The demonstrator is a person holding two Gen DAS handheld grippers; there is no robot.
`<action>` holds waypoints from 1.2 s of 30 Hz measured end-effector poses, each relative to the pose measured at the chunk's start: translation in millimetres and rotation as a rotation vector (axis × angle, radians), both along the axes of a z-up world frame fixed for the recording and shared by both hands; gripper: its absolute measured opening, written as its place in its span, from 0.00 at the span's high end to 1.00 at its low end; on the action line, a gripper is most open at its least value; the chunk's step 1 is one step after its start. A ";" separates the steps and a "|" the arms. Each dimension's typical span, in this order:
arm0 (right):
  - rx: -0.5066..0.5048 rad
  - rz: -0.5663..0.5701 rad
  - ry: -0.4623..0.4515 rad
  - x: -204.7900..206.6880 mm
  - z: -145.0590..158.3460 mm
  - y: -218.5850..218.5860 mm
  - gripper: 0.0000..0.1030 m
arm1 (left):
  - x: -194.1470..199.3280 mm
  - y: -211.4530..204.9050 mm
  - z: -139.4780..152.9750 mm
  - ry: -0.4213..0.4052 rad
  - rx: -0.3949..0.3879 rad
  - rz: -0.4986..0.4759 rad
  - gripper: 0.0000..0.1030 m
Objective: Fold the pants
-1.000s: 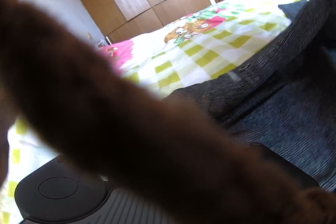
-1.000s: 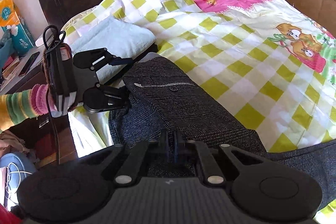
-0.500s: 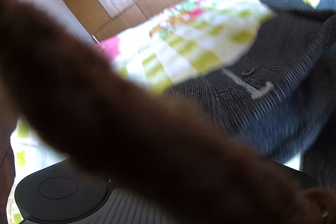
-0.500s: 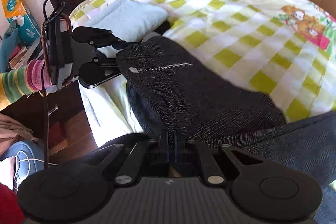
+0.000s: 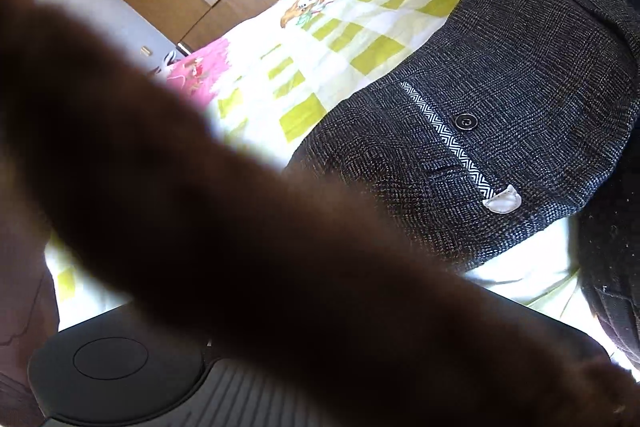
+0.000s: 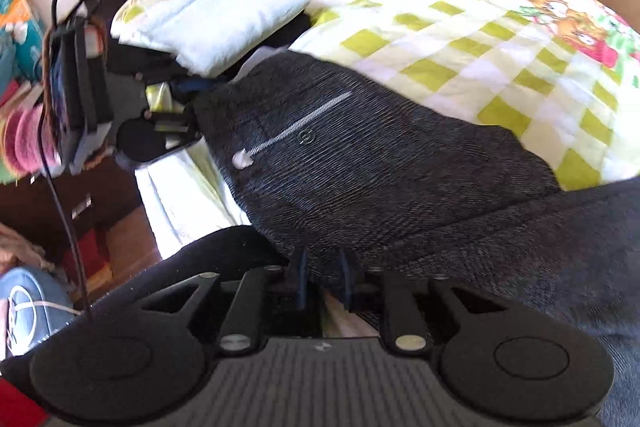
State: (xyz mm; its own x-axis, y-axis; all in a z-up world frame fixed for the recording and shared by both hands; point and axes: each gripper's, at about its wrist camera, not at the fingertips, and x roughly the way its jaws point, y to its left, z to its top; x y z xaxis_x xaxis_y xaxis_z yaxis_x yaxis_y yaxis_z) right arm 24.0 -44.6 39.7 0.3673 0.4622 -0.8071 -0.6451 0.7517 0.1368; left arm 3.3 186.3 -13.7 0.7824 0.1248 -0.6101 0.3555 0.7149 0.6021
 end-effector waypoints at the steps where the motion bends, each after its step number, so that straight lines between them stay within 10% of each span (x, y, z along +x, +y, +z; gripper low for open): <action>1: 0.015 -0.033 -0.009 0.3 4.1 -7.8 0.67 | 0.2 0.8 5.9 0.009 -0.039 0.018 0.78; 8: 0.031 -0.330 -0.059 48.3 23.0 -60.5 0.65 | 3.0 -21.5 47.5 -0.029 -0.116 0.021 0.78; 13: 0.050 -0.567 0.008 106.2 8.9 -99.1 0.61 | 20.4 -29.7 32.7 0.003 0.009 0.039 0.70; 19: 0.064 -0.590 -0.032 110.9 4.2 -95.2 0.61 | 11.9 -23.7 23.8 0.024 0.029 0.139 0.70; 31: 0.087 -0.598 -0.023 103.4 9.2 -94.1 0.61 | -19.9 -30.8 80.0 -0.228 0.052 0.247 0.47; 36: 0.066 -0.663 -0.043 113.3 6.4 -105.6 0.61 | 0.9 -60.5 96.6 -0.218 -0.185 0.186 0.47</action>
